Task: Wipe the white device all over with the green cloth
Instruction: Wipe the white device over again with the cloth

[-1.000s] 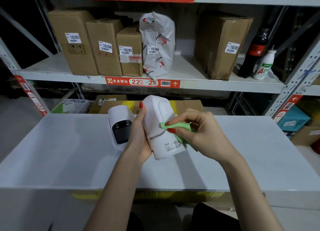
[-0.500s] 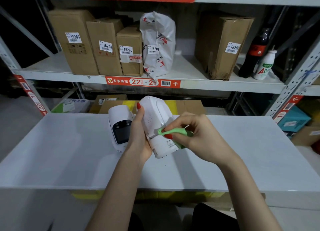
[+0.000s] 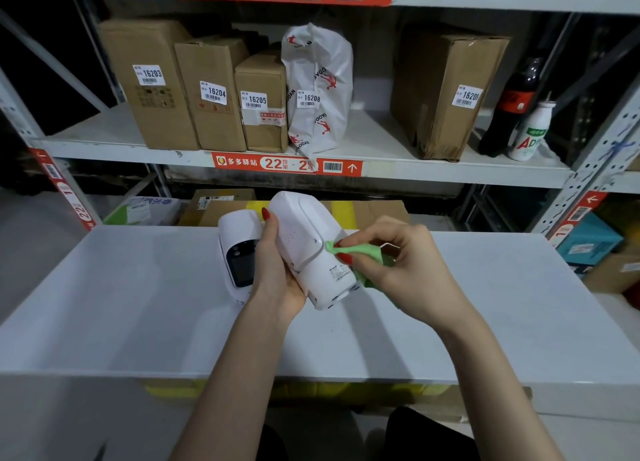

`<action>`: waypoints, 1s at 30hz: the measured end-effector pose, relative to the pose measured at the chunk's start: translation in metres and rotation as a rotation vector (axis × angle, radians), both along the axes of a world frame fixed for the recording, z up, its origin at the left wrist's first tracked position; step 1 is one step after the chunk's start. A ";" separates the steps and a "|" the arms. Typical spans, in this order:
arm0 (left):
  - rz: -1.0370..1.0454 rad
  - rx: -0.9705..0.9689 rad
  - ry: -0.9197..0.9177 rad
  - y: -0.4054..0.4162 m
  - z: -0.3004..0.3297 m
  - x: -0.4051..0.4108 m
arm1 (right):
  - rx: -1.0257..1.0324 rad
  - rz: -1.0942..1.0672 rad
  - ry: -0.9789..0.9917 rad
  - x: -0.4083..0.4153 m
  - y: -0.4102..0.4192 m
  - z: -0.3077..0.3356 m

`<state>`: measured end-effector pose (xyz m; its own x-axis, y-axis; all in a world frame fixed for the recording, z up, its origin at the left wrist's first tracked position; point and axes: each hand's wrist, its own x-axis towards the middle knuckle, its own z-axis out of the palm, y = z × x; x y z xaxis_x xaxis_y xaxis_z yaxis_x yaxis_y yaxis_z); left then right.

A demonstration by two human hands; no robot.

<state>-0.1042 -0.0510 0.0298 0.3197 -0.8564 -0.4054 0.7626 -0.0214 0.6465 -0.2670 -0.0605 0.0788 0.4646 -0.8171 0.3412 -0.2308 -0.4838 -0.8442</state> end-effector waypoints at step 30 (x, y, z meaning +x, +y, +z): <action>0.005 -0.043 0.049 -0.001 0.001 -0.006 | -0.124 -0.231 0.078 0.000 -0.009 -0.008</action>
